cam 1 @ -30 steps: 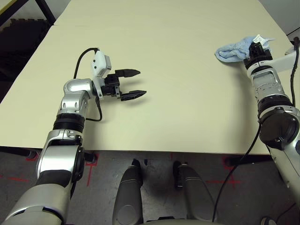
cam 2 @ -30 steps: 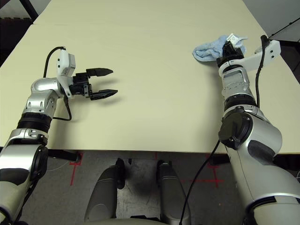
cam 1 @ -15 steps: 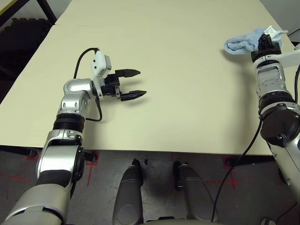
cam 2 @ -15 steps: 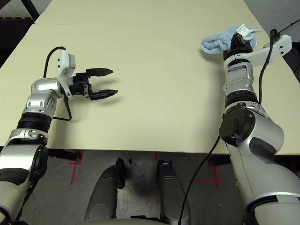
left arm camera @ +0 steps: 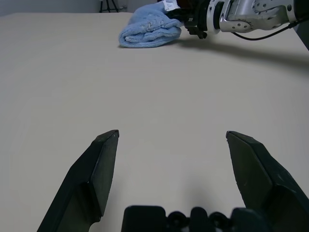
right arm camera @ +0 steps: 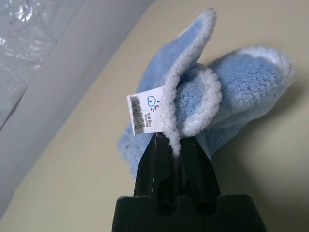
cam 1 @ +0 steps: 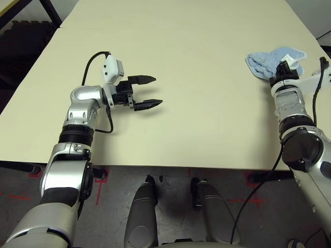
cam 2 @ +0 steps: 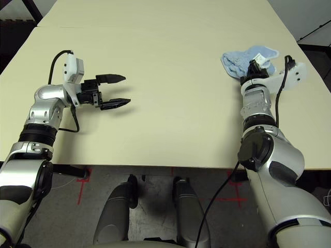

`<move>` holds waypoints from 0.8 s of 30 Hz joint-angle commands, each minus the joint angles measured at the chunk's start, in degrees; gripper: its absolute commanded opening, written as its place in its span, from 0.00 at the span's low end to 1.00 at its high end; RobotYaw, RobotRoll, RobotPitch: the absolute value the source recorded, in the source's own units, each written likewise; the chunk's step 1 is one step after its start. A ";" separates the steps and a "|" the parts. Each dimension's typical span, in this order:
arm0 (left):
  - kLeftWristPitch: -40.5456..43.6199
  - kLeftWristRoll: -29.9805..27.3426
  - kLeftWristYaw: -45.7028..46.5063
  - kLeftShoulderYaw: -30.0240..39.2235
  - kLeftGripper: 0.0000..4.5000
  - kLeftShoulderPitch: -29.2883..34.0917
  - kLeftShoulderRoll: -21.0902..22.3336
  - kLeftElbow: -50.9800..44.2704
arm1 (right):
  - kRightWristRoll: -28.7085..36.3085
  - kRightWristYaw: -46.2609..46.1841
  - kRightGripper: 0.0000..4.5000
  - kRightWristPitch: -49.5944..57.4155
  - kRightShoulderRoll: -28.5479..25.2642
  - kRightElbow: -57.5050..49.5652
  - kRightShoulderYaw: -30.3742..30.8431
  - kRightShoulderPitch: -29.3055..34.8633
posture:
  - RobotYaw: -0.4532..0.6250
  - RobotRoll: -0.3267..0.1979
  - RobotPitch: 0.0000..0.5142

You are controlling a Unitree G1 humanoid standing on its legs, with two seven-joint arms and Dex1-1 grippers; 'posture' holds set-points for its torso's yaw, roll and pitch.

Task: Fold the towel and set it aside.

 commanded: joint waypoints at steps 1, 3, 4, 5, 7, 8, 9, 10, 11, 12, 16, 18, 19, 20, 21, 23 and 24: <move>-0.25 0.26 -0.04 -0.82 1.00 0.40 -0.93 -0.30 | 2.06 -1.66 0.00 -1.16 1.75 -4.68 -1.06 2.17 | 0.40 0.62 0.41; -0.44 0.36 -0.09 -0.93 1.00 0.17 -1.32 -0.09 | 2.77 -3.32 0.00 -1.02 3.50 -8.04 -0.99 3.86 | 0.40 0.62 0.41; -0.54 0.44 -0.09 -0.96 1.00 0.06 -1.50 0.06 | 3.01 -4.19 0.00 -0.69 4.37 -9.83 -0.82 4.76 | 0.40 0.62 0.41; -0.63 0.50 -0.12 -1.00 1.00 -0.08 -1.69 0.25 | 3.04 -5.03 0.00 -0.17 5.32 -11.92 -0.38 5.84 | 0.39 0.62 0.41; -0.80 0.63 -0.10 -1.09 1.00 -0.30 -1.97 0.56 | 3.04 -6.79 0.00 0.92 6.75 -15.49 0.36 7.59 | 0.40 0.62 0.41; -0.88 0.69 -0.07 -1.15 1.00 -0.43 -2.10 0.70 | 3.22 -7.73 0.00 1.68 7.46 -17.43 0.58 8.44 | 0.40 0.62 0.41; -0.93 0.77 0.00 -1.22 1.00 -0.62 -2.25 0.89 | 3.36 -8.95 0.00 2.26 8.12 -19.38 0.69 9.29 | 0.40 0.62 0.41; -0.96 0.84 0.06 -1.26 1.00 -0.79 -2.37 1.05 | 3.33 -10.34 0.00 2.90 8.61 -21.09 0.85 10.12 | 0.40 0.62 0.41; -0.97 0.92 0.16 -1.30 1.00 -0.96 -2.52 1.19 | 3.34 -11.59 0.00 3.92 9.07 -22.88 1.10 11.04 | 0.40 0.62 0.41; -0.95 0.98 0.24 -1.32 1.00 -1.10 -2.64 1.30 | 3.00 -12.89 0.00 5.20 9.34 -24.48 1.68 11.95 | 0.40 0.62 0.41; -1.05 1.15 0.66 -1.39 1.00 -1.34 -2.95 1.80 | 3.09 -16.47 0.29 9.82 10.12 -30.25 3.65 14.36 | 0.39 0.62 0.42; -0.91 1.33 1.02 -1.44 1.00 -1.33 -2.96 1.98 | 3.56 -18.49 0.46 13.07 10.80 -34.68 4.50 15.60 | 0.39 0.62 0.42; -0.89 1.42 1.15 -1.47 1.00 -1.32 -2.96 2.06 | 3.65 -19.91 0.55 14.81 11.26 -37.57 4.98 16.47 | 0.39 0.62 0.42; -0.89 1.47 1.23 -1.50 1.00 -1.32 -2.97 2.14 | 3.98 -21.16 0.63 16.32 11.75 -40.36 5.32 17.30 | 0.39 0.62 0.42; -0.92 1.50 1.30 -1.50 1.00 -1.33 -2.98 2.21 | 4.54 -22.73 0.72 18.05 12.31 -43.36 5.58 18.20 | 0.39 0.62 0.42; -0.95 1.53 1.48 -1.47 1.00 -1.33 -3.13 2.38 | 5.64 -27.42 0.88 23.03 13.92 -51.51 6.50 21.04 | 0.38 0.62 0.41; -1.01 1.57 1.52 -1.48 1.00 -1.35 -3.21 2.52 | 6.39 -29.28 0.97 25.31 14.58 -54.86 6.84 22.18 | 0.38 0.62 0.41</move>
